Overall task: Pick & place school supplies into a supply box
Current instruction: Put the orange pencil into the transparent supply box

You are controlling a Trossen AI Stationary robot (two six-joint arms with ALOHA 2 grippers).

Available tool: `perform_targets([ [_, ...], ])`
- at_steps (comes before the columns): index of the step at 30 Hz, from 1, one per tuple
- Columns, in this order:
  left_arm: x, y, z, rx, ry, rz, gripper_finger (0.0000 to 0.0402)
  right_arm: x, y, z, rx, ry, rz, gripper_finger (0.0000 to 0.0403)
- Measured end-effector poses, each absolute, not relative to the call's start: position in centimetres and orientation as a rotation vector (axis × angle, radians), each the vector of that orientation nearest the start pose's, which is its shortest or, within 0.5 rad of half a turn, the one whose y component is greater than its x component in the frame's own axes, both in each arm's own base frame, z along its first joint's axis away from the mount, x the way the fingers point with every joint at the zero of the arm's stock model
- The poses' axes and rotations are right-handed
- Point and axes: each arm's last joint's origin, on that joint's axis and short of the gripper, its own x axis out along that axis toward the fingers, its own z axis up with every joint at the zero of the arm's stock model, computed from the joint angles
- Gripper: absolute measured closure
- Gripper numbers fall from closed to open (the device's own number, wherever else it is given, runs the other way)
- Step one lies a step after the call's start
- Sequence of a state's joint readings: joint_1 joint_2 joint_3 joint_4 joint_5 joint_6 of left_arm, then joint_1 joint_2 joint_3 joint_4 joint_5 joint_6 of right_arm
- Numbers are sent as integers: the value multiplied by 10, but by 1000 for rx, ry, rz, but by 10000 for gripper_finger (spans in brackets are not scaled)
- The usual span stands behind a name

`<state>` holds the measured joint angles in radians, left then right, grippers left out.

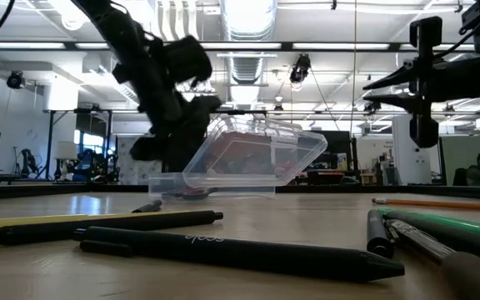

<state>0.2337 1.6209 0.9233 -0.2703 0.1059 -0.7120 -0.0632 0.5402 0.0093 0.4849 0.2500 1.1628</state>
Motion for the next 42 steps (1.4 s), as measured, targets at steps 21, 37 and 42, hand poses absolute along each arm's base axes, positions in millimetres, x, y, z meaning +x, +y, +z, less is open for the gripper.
perform_targets([
  [21, 273, 61, 269, -650, 744, 424, 268, 184, -12, 187, 921, 776, -504, 344],
  [37, 239, 54, 282, -672, 655, 444, 268, 232, -11, 151, 691, 1229, -520, 187],
  [42, 239, 54, 281, -672, 660, 445, 268, 233, -7, 142, 606, 1227, -635, 171],
])
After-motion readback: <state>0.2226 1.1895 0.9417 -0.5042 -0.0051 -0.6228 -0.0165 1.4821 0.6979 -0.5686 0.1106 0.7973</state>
